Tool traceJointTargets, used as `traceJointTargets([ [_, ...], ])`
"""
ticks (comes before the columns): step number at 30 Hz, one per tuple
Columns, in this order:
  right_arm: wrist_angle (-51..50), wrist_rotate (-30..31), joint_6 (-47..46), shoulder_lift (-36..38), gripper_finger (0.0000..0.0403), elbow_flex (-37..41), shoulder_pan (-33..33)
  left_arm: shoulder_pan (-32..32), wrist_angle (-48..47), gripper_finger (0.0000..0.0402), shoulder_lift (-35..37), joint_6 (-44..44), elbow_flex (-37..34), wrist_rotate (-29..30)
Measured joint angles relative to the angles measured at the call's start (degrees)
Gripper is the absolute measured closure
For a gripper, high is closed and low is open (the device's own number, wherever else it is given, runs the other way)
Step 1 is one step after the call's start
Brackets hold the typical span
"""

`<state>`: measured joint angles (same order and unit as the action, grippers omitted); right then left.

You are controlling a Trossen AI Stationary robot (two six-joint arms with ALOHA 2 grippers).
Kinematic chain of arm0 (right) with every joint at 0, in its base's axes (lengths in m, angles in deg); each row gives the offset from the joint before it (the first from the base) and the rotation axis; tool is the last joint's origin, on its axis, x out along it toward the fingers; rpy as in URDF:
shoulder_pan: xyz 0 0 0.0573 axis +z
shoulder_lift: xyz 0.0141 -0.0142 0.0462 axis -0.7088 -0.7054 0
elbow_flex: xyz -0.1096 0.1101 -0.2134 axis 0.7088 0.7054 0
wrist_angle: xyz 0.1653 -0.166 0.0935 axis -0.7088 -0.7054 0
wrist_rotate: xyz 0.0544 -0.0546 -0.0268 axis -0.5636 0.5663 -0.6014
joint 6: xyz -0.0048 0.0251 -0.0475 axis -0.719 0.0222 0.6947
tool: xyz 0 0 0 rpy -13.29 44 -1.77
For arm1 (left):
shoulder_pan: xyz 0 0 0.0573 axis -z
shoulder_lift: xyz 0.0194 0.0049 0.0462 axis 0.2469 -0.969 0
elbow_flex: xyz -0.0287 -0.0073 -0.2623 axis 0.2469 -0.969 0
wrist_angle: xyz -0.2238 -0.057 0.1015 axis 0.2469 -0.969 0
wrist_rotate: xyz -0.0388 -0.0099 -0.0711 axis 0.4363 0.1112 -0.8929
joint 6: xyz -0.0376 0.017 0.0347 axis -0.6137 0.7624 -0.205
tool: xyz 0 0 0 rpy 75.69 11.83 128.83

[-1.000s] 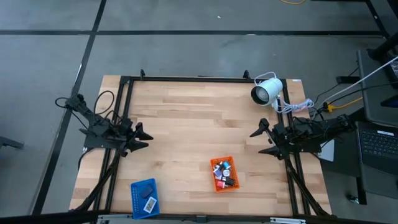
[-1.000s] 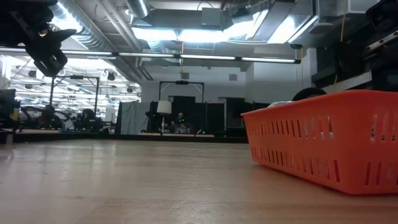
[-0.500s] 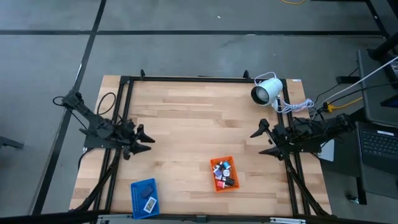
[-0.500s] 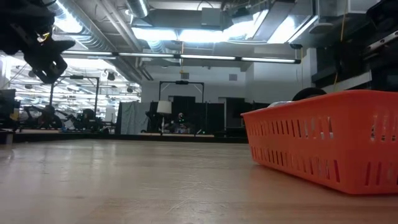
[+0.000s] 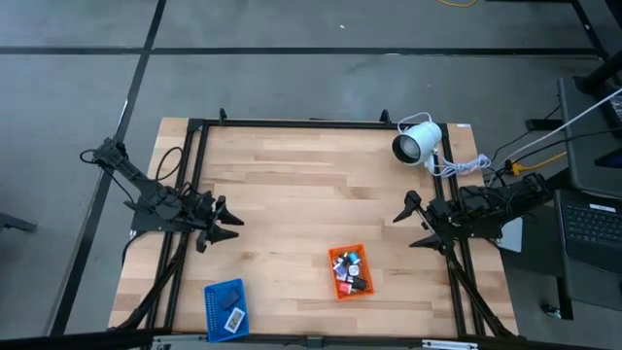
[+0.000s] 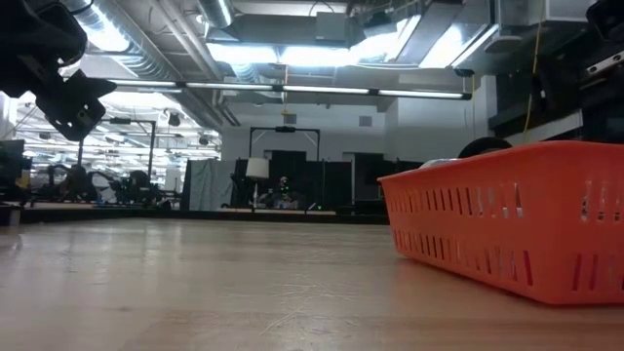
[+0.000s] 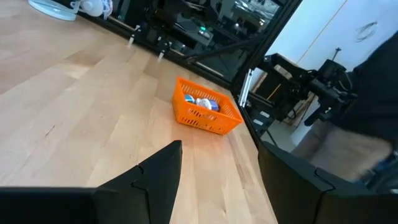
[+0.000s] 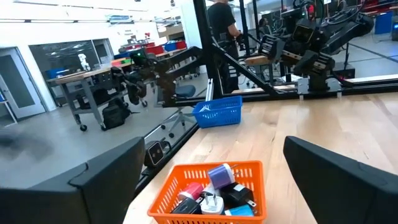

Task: Pick & Place Office items
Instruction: Return to Home Position

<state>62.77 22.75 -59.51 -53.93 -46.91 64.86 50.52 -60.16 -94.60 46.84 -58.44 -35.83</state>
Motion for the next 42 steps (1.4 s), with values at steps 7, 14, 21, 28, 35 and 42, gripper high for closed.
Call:
traceJointTargets([
  [7,0.0,0.0,0.0,0.0,0.0014,0.02,0.0,0.0,0.01,0.0198,0.0,0.0,0.0,0.0],
  [14,0.0,-0.02,-0.02,0.0,0.0014,0.02,0.0,0.0,0.02,0.0194,0.0,0.0,0.0,0.02],
  [21,0.0,-0.02,-0.01,0.0,0.0014,0.02,0.0,0.0,0.01,0.0197,0.0,0.0,0.0,0.02],
  [28,0.0,-0.02,-0.01,0.0,0.0014,0.02,0.0,0.0,0.02,0.0192,0.0,0.0,0.0,0.04],
  [35,0.0,-0.02,-0.02,0.0,0.0014,0.02,0.0,0.0,0.02,0.0196,0.0,0.0,0.0,0.04],
  [42,0.0,-0.02,-0.02,0.0,0.0014,0.02,0.0,0.0,0.02,0.0192,0.0,0.0,0.0,0.04],
])
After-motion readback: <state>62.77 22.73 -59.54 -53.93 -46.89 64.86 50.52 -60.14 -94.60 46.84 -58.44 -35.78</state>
